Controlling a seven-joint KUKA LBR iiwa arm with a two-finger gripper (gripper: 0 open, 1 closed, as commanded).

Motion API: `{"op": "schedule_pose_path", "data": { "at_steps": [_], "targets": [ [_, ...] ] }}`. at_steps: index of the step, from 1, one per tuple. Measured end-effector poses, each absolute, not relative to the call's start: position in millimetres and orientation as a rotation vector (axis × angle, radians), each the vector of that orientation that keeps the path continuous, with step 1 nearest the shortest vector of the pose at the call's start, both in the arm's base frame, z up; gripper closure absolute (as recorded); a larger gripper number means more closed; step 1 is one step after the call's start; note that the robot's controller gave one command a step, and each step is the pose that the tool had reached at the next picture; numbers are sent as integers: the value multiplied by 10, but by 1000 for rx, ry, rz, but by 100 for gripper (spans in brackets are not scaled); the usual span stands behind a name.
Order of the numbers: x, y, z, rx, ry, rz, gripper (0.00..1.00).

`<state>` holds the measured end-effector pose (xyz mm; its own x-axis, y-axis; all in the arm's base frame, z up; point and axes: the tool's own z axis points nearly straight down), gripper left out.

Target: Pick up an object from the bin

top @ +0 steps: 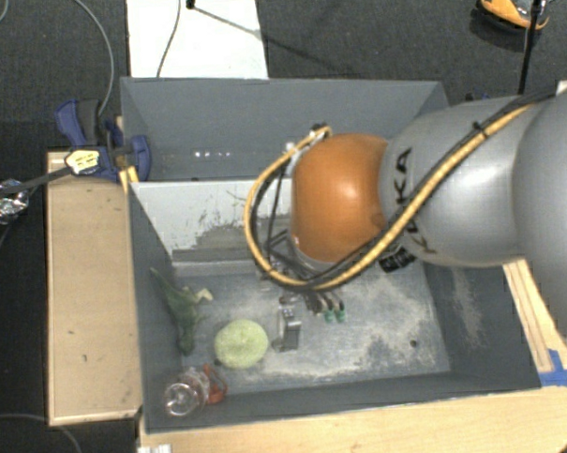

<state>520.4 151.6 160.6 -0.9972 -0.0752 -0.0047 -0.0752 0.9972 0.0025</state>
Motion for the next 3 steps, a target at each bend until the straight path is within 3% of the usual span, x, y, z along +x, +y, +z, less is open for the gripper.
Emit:
{"op": "schedule_pose_path", "data": {
  "at_steps": [2,3],
  "targets": [
    [4996,1723,997,-687,3058,2,0],
    [5157,1709,733,-924,2991,2,100]
  ]
}}
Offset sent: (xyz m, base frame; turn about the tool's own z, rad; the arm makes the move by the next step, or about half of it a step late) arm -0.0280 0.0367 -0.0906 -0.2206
